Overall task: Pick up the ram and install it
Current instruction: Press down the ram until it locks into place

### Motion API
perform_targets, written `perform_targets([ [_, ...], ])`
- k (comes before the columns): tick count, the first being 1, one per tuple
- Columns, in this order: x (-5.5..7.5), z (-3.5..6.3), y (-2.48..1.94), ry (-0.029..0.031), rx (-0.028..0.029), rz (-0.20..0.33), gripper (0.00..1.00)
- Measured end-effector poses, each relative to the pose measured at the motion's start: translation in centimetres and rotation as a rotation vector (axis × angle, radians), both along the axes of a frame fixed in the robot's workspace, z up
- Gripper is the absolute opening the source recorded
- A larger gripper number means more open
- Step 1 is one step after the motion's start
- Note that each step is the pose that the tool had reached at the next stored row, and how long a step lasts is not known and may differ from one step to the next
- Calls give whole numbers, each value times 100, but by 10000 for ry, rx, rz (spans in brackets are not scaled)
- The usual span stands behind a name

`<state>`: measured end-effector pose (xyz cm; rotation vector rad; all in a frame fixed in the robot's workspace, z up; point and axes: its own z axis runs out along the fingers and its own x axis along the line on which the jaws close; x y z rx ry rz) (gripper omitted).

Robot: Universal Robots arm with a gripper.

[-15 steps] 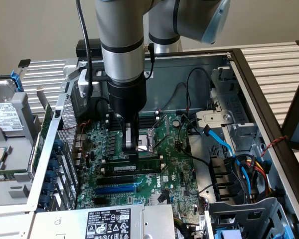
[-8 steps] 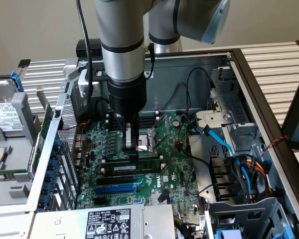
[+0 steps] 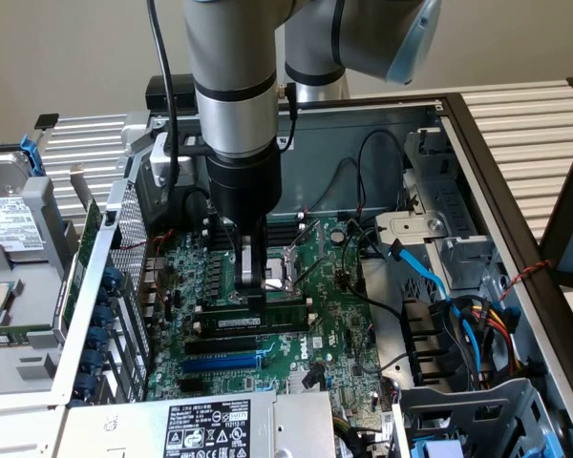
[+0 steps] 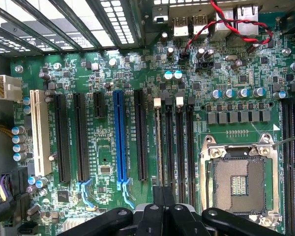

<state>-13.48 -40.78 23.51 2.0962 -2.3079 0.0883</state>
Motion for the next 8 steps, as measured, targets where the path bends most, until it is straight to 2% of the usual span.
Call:
perform_targets([
  [3, 19, 0, 0, 31, -1, 1, 11],
  [8, 19, 0, 0, 31, 0, 1, 11],
])
